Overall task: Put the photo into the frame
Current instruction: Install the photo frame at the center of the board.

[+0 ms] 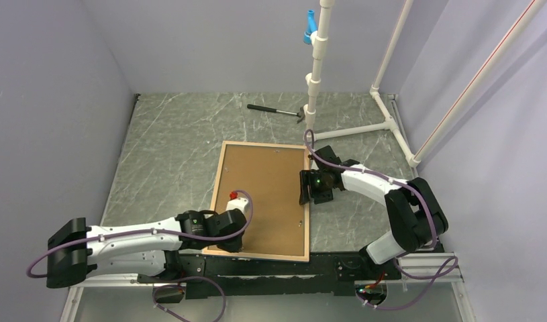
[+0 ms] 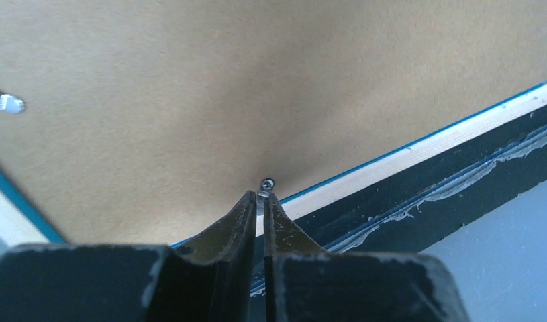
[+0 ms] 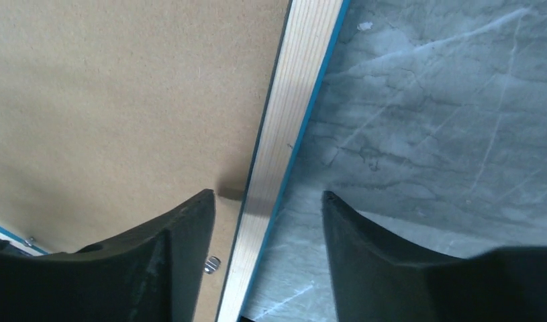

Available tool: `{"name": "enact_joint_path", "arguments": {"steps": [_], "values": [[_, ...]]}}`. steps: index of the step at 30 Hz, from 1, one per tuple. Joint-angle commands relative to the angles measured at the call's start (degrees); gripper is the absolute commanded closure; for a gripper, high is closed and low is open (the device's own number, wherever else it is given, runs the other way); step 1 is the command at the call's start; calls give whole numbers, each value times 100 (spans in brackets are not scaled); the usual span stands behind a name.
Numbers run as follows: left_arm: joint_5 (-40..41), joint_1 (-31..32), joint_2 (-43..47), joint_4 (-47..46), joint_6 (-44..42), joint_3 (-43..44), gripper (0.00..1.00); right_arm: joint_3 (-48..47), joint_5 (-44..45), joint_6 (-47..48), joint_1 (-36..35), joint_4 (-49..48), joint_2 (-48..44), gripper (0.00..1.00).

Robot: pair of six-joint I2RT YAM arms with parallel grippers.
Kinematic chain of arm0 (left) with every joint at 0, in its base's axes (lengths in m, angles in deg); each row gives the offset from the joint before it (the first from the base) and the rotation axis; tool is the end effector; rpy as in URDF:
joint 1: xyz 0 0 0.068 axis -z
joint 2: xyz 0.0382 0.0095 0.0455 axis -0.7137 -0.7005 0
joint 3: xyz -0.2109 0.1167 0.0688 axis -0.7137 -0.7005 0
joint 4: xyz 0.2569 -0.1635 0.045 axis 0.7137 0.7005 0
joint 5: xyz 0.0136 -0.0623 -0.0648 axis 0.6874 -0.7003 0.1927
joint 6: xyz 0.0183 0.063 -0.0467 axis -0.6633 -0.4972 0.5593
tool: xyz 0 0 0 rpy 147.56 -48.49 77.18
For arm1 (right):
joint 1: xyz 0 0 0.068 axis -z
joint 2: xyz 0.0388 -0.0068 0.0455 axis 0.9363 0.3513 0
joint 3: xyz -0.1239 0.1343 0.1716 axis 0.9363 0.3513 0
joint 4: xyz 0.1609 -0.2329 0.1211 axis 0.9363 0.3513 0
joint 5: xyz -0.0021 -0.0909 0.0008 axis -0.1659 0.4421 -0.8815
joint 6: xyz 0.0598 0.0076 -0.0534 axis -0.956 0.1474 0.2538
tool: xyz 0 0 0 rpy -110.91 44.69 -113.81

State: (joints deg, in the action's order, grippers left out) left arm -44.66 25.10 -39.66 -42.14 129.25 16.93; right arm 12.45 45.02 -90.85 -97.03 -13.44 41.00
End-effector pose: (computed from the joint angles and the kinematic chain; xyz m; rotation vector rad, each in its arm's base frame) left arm 0.0948 -0.2309 0.1181 0.3851 2.6508 -0.5179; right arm 0.2752 0.1608 0.0738 -0.1694 2.8411 0.5157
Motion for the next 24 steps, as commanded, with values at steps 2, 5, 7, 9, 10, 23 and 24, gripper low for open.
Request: {"name": "enact_joint_path", "arguments": {"steps": [2, 5, 7, 9, 10, 23, 24], "values": [[-516, -23, -524, -439, -527, 212, 88, 40, 314, -49, -77, -157, 259, 56], [-466, -23, -773, -416, -615, 360, 89, 10, 596, -59, -73, -83, 302, 87], [-469, -23, -923, -424, -694, 448, 89, -33, 806, -49, -79, 7, 367, 96], [-449, -23, -1074, -432, -744, 536, 89, -73, 918, -29, -75, 69, 433, 100], [-481, -21, -1156, -469, -777, 575, 90, -87, 937, -22, -77, 76, 450, 100], [-781, 3, -1021, -508, -965, 738, 91, -152, 949, 15, -78, 95, 469, 100], [-835, 18, -1032, -522, -975, 741, 90, -154, 944, 16, -74, 95, 474, 100]]}}
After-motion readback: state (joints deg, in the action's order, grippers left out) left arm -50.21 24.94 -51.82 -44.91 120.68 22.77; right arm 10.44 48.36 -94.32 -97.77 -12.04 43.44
